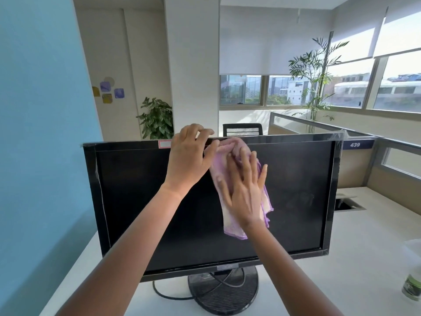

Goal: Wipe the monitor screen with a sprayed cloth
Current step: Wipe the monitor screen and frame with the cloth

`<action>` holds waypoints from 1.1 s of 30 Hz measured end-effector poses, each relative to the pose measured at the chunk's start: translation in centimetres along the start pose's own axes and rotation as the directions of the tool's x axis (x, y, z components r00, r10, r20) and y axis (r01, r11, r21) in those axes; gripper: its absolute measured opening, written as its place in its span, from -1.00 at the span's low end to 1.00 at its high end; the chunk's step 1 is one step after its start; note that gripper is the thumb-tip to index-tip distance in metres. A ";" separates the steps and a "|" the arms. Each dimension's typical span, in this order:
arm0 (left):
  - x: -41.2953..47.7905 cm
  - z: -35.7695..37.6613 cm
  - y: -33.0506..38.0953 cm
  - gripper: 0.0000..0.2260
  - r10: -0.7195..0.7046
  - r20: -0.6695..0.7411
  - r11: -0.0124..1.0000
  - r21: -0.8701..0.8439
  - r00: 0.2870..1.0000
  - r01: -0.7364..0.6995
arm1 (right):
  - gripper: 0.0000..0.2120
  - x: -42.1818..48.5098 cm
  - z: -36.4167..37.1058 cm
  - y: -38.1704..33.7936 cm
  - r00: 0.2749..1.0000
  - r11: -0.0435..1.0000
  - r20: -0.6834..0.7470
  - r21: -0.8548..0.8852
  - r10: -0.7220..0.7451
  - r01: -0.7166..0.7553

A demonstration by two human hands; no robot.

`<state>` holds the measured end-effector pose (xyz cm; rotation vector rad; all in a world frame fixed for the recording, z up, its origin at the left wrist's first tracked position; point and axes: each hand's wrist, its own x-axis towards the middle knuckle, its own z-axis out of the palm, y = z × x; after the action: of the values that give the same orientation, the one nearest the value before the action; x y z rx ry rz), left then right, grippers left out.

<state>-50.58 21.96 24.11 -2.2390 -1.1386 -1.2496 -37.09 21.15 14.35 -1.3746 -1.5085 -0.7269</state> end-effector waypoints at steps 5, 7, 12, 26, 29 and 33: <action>0.8 0.7 0.4 -0.53 0.019 0.150 0.999 -0.031 0.989 -0.015 | -0.46 -1.9 2.0 -0.1 0.946 0.934 0.101 -0.158 -0.309 0.322; 1.0 1.2 1.3 -0.44 0.026 0.173 0.999 -0.040 0.985 -0.019 | -0.45 -1.7 2.7 0.1 0.919 0.897 0.087 -0.202 -0.384 0.394; 1.8 2.1 2.5 -0.20 0.032 0.159 0.993 -0.113 0.987 -0.014 | -0.51 -0.8 3.1 2.2 0.870 0.847 0.090 -0.199 -0.484 0.492; 1.9 3.0 2.0 -0.21 -0.015 0.073 0.973 -0.228 0.997 0.031 | -0.39 0.5 -3.3 15.3 0.894 0.892 -0.075 -0.073 0.442 -0.447; 1.7 3.1 2.2 -0.30 -0.025 0.060 0.976 -0.216 0.998 0.037 | -0.41 1.0 -3.3 14.1 0.826 0.832 -0.097 0.031 0.555 -0.555; 1.4 3.1 2.3 -0.39 -0.041 0.049 0.981 -0.189 0.998 0.050 | -0.38 2.3 -2.5 8.8 0.806 0.808 -0.071 0.090 0.588 -0.582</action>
<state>-46.67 23.14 23.72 -2.4025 -1.1359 -1.3860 -27.81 21.54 15.97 -1.6170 -0.9308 -0.3369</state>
